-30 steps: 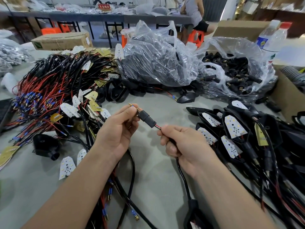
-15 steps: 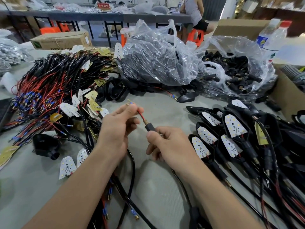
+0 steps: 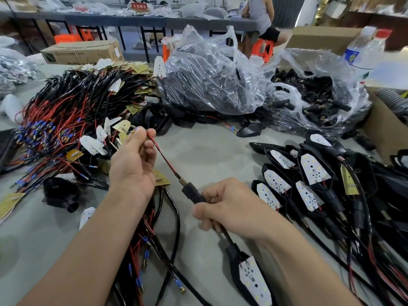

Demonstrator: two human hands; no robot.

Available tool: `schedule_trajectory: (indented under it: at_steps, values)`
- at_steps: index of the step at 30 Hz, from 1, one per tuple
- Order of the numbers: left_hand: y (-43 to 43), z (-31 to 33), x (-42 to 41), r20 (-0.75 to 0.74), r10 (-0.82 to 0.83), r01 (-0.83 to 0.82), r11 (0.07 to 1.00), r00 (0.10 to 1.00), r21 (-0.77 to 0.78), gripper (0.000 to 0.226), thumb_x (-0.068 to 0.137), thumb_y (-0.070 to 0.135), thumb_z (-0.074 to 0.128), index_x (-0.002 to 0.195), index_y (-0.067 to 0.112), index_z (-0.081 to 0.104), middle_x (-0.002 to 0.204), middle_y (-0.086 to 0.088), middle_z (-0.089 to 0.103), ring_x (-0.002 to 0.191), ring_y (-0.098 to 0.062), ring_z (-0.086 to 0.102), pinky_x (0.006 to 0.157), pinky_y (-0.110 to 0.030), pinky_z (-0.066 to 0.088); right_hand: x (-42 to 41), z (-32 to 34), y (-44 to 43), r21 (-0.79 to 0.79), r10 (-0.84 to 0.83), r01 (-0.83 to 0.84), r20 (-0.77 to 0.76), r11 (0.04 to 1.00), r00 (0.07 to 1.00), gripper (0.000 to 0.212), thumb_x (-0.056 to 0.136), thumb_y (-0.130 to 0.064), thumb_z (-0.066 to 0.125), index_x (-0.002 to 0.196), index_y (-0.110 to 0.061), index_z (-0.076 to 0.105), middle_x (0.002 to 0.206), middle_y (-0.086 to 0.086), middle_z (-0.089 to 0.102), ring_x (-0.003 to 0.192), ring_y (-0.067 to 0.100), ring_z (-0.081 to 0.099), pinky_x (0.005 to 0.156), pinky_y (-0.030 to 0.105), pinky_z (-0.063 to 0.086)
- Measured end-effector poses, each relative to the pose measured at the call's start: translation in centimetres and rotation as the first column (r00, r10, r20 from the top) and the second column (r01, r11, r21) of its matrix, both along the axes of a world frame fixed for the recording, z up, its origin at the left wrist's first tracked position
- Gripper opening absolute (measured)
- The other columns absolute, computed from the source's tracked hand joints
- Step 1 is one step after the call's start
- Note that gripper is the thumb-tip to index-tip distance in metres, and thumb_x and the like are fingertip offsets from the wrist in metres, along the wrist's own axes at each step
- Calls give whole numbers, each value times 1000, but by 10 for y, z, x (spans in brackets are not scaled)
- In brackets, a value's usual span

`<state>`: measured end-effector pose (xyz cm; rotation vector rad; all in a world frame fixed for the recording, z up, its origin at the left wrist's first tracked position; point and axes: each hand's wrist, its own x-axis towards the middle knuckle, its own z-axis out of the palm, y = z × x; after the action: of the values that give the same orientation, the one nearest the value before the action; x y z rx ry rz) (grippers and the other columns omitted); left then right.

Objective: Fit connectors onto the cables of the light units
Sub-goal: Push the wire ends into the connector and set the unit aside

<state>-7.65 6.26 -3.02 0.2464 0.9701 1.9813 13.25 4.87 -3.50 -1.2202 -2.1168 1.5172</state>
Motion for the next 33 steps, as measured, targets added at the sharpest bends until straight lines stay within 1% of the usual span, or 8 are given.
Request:
schedule_trajectory:
  at_steps: [3, 7, 11, 14, 17, 19, 23, 33]
  values:
    - [0, 1, -10, -32, 15, -14, 1000, 999, 28, 5, 101, 13, 61, 102, 10, 65, 91, -3, 74, 58, 0, 60, 54, -10, 48, 10, 7, 3, -159, -23, 1, -136, 987, 990, 22, 89, -25, 69, 74, -8, 71, 66, 4, 72, 54, 14, 45, 49, 21, 38]
    - [-7, 1, 6, -293, -326, 326, 944, 899, -49, 50, 84, 37, 75, 129, 21, 58, 128, 1, 67, 104, -10, 69, 81, -23, 57, 7, 4, 11, -275, -410, 317, -417, 907, 811, 21, 96, -9, 64, 75, -10, 67, 59, 6, 63, 45, 11, 40, 42, 16, 31]
    - [-15, -8, 47, -532, -649, 612, 741, 544, -278, 51, 90, 34, 69, 136, 15, 60, 122, -6, 73, 111, -19, 69, 93, -30, 56, 5, 6, 19, -378, -604, 473, -556, 796, 571, 17, 98, -5, 61, 82, -9, 67, 63, 6, 65, 46, 11, 48, 45, 18, 39]
    - [-20, -18, 60, -620, -732, 690, 603, 281, -399, 46, 84, 17, 72, 129, 22, 66, 112, 4, 73, 107, -11, 66, 101, -26, 51, 9, 8, 24, -427, -652, 506, -611, 749, 450, 15, 99, -4, 60, 84, -6, 64, 69, 10, 67, 49, 14, 53, 47, 20, 45]
    - [-19, -18, 58, -573, -712, 584, 685, 407, -436, 40, 88, -1, 73, 121, 21, 67, 99, -1, 78, 85, -12, 70, 65, -19, 55, 14, 9, 25, -449, -659, 497, -623, 743, 421, 18, 100, -7, 59, 83, -9, 65, 74, 10, 71, 55, 15, 57, 54, 21, 48]
    - [-18, -16, 54, -529, -684, 546, 725, 501, -420, 26, 92, -4, 67, 113, 12, 65, 93, -6, 77, 77, -16, 73, 57, -21, 54, 19, 10, 26, -472, -663, 475, -617, 743, 424, 14, 99, -7, 59, 87, -8, 66, 78, 10, 73, 60, 16, 61, 58, 21, 51]
    - [-21, -11, 49, -511, -690, 582, 717, 512, -385, 17, 90, 1, 71, 104, 10, 66, 94, -10, 78, 77, -19, 74, 54, -19, 51, 25, 11, 28, -473, -635, 425, -591, 772, 497, 14, 96, -4, 62, 88, -10, 72, 93, 8, 73, 78, 16, 62, 68, 26, 50]
    - [-21, -13, 50, -544, -628, 584, 761, 556, -282, 28, 75, 9, 78, 102, 2, 69, 92, -14, 76, 79, -22, 73, 57, -23, 52, 14, 3, 25, -462, -589, 372, -547, 805, 595, 13, 93, -6, 67, 103, -5, 75, 86, 8, 74, 76, 15, 65, 68, 24, 51]
